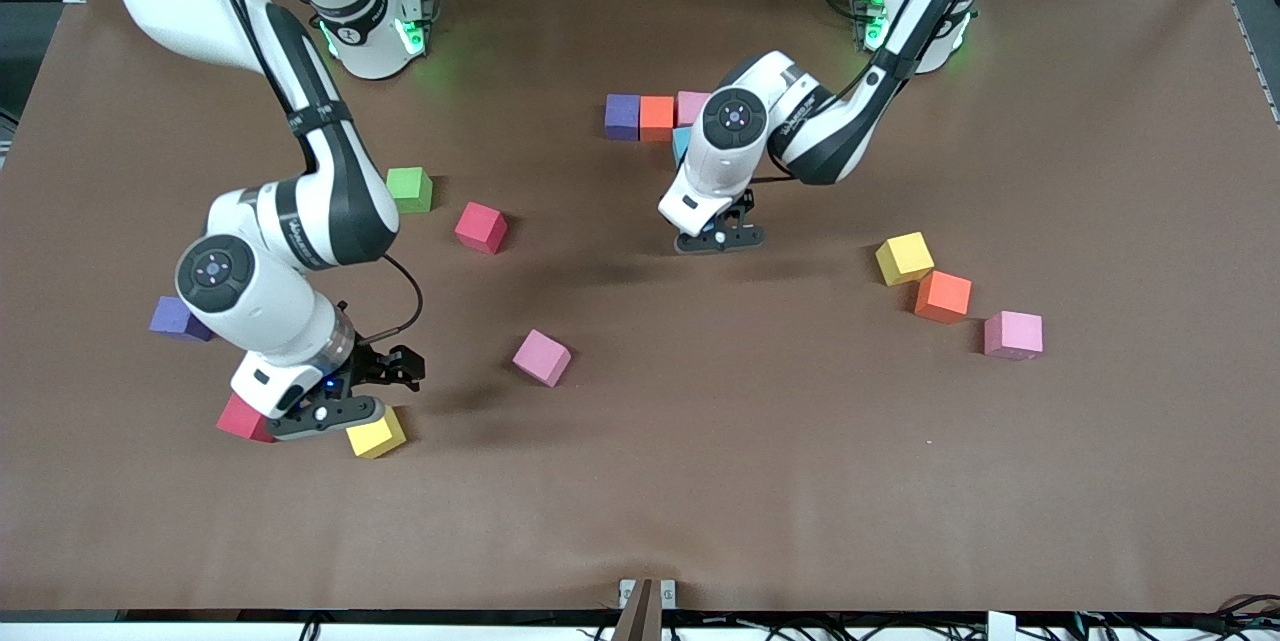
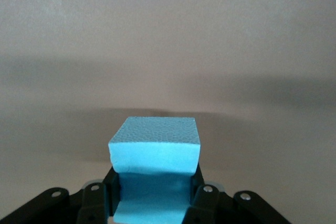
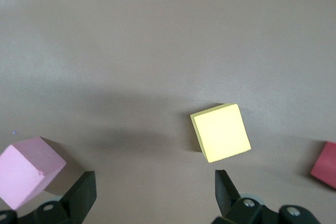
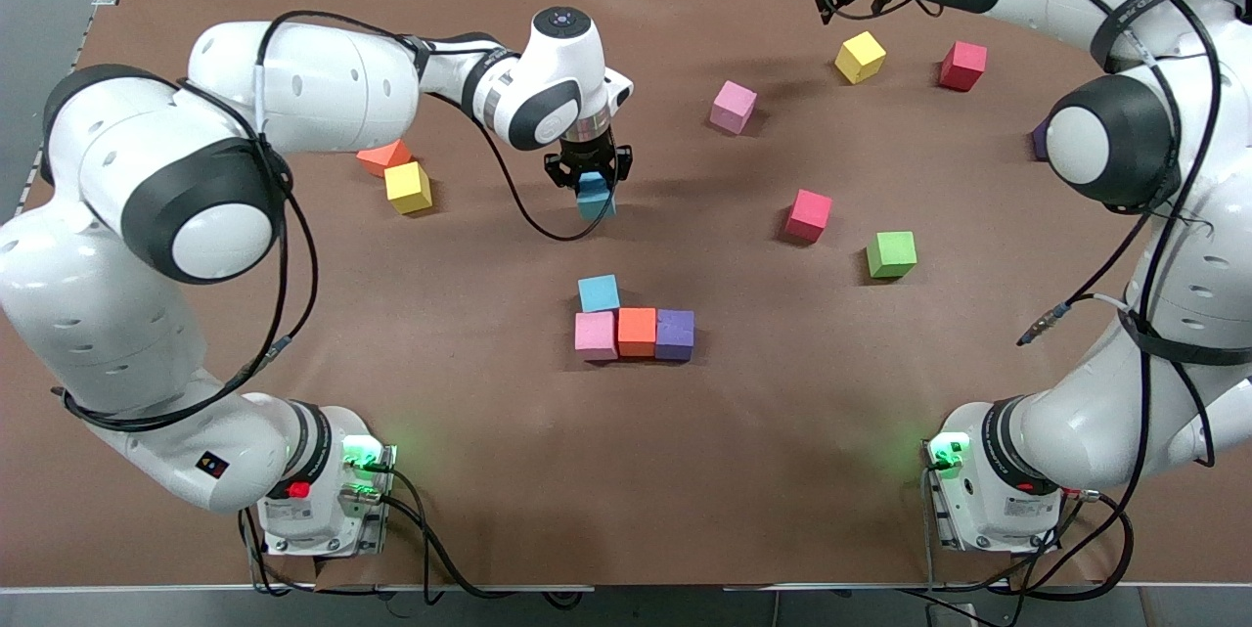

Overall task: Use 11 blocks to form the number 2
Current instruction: 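Reach the right gripper to pink while the left gripper carries cyan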

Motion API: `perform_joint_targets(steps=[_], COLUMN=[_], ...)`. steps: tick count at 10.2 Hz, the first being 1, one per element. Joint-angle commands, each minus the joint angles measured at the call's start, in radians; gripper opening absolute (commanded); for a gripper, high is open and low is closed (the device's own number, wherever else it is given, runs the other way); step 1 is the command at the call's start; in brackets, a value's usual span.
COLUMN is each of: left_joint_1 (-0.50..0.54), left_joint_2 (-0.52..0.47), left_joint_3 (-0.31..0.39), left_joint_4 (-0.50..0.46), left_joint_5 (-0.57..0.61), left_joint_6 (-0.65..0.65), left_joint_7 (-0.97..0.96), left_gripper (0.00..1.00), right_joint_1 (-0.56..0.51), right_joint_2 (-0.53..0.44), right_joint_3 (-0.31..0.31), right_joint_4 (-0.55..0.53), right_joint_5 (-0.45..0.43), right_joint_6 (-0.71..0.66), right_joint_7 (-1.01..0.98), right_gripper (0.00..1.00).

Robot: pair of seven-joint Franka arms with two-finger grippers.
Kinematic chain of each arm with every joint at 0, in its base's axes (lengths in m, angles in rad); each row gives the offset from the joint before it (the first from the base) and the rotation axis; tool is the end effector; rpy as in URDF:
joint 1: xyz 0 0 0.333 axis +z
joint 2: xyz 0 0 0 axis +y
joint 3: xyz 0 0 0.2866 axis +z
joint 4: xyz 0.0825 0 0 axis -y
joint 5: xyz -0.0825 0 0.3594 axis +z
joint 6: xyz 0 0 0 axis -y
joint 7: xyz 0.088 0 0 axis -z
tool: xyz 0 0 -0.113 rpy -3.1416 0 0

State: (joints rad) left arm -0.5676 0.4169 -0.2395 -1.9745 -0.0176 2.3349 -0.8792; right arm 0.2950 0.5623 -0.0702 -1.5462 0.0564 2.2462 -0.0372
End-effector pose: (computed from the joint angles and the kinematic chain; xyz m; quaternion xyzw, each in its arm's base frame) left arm 0.4025 -0.4168 0.2438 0.9970 0.0510 -0.0558 0.0193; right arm 0.6573 0.1592 0.3192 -0.9902 -0.1210 -0.0688 0.0114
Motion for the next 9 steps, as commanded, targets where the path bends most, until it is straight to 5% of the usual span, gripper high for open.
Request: perform_joint_targets(steps=[1,9], left_joint_1=[-0.014,-0.035], left_joint_2=[-0.033,-0.043], left_joint_3=[-0.003,-0.017], left_joint_4=[-0.052,-0.15], left_joint_5=[-0.002,0.002], left_joint_6=[0.03,0.129], left_joint_7=[-0.067,-0.089], left_gripper=[0.44,0.44], right_joint_1=[0.018,0.118], right_joint_2=[0.036,0.114], right_joint_3=[0.012,0.092], right_joint_4=[0.044,0.035], right_joint_5=[-0.003,0.006], right_joint_6=[-0.01,0.13], right_joint_7=[-0.068,-0.134], right_gripper=[1.0,1.0])
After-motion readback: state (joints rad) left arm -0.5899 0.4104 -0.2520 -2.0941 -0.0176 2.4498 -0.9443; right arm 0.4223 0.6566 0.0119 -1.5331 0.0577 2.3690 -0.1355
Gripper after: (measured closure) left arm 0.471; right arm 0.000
